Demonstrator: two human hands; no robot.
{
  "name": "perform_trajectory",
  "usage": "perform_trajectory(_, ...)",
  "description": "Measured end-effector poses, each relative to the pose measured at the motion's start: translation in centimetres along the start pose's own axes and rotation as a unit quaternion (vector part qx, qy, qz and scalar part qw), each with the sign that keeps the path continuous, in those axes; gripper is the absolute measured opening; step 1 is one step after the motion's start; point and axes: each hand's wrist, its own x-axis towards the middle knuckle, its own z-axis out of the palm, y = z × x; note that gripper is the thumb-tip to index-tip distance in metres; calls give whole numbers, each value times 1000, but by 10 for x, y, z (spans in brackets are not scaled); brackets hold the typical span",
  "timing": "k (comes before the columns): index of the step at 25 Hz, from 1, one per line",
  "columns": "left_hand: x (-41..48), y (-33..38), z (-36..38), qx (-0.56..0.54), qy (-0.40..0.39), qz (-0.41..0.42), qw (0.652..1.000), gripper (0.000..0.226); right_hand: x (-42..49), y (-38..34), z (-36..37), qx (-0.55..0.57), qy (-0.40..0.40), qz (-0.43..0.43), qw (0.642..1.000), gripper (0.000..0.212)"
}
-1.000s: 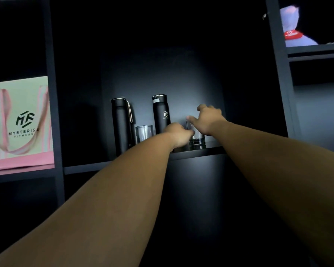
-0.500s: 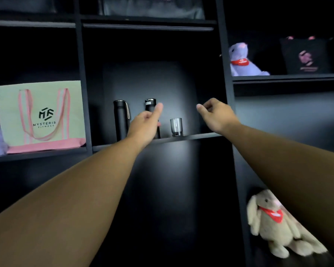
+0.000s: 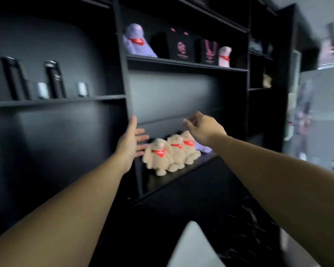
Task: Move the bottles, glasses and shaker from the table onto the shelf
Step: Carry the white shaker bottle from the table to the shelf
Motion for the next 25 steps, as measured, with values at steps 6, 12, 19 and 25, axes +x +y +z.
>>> perform_trajectory(6, -59, -57, 184, -90, -134, -98, 982, 83, -79, 170, -122, -117, 21, 117, 986, 52)
perform_trajectory(12, -109, -142, 381, -119, -203, -203, 951, 96, -134, 359, -201, -203, -15, 183, 962, 51)
perform_trajectory(19, -180, -291, 581, -144, -208, -360, 898, 101, -211, 558, -197, -239, -128, 233, 934, 47)
perform_trajectory(25, -244, -403, 673, -128, -186, -466, 855, 99, -272, 661, -138, -257, -256, 267, 893, 72)
